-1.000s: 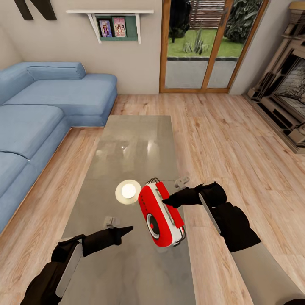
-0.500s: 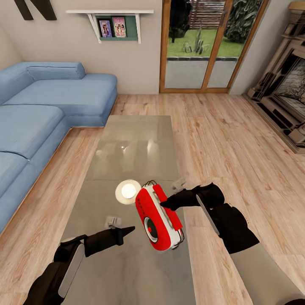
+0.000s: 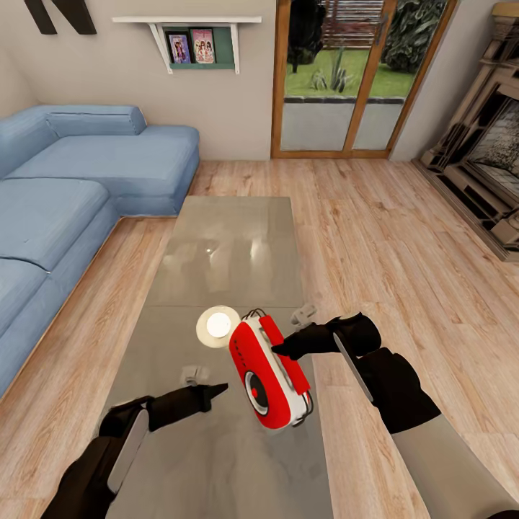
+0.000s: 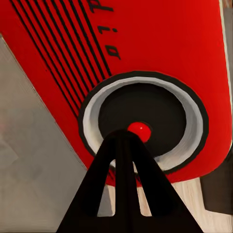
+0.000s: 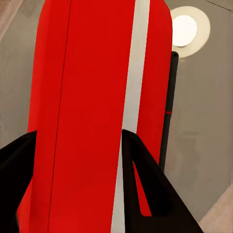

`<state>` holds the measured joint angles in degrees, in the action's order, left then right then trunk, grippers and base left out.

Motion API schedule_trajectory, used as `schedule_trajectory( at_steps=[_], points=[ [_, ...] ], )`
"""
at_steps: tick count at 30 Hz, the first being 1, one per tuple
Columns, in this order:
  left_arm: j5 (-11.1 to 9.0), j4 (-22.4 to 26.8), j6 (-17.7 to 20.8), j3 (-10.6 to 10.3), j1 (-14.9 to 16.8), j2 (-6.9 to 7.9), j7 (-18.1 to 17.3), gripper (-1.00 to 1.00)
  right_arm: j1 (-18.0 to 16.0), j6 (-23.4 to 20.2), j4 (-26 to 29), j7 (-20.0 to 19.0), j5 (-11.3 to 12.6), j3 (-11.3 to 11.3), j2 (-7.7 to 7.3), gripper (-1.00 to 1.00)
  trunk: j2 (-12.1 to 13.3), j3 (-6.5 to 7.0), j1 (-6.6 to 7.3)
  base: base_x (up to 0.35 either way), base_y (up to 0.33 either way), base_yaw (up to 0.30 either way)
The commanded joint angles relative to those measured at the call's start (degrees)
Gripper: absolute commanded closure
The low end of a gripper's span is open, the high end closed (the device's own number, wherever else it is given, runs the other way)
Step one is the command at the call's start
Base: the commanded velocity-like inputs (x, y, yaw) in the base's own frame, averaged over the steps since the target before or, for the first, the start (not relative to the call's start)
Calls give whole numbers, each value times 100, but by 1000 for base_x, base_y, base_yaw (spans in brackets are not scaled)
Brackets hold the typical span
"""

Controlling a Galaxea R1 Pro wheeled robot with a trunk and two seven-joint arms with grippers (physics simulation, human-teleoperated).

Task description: Turn on the radio receiver that's on the table in the living room.

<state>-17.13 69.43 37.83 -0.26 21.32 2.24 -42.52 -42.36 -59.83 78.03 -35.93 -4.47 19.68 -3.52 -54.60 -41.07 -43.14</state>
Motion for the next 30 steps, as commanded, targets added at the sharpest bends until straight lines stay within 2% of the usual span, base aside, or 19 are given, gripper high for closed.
schedule_trajectory(
  at_steps=[1, 3, 4, 13, 17, 24, 30],
  points=[
    [1, -112, -4, 0, 58, -7, 2, 100, 0, -17, 1, -1, 69, 1, 0, 100, 0, 0, 0, 0, 0, 0],
    [5, -261, -58, 0, 141, -31, 3, 100, 0, -17, 1, -1, 69, 1, 0, 100, 0, 0, 0, 0, 0, 0],
    [0, -311, -241, 0, 167, -84, 6, 100, 0, -17, 1, -1, 69, 7, 8, 100, 0, 0, 0, 0, 0, 0],
    [-1, -354, -280, 0, 170, -127, 7, 100, 0, -17, 1, -1, 69, 10, 31, 100, 0, 0, 0, 0, 0, 0],
    [10, -358, -277, -2, 170, -270, 7, 100, 0, -17, 1, -1, 69, 10, 35, 100, 0, 0, 0, 0, 0, 0],
    [379, -364, -267, 0, 170, -487, 15, 100, 0, -17, -18, -1, 69, 10, 21, 100, 0, 0, 0, 0, 0, 0],
    [425, -371, -238, 0, 170, -505, 28, 100, 0, -17, -62, -1, 67, 10, 23, 100, 0, 0, 0, 0, 0, 0]
  ],
)
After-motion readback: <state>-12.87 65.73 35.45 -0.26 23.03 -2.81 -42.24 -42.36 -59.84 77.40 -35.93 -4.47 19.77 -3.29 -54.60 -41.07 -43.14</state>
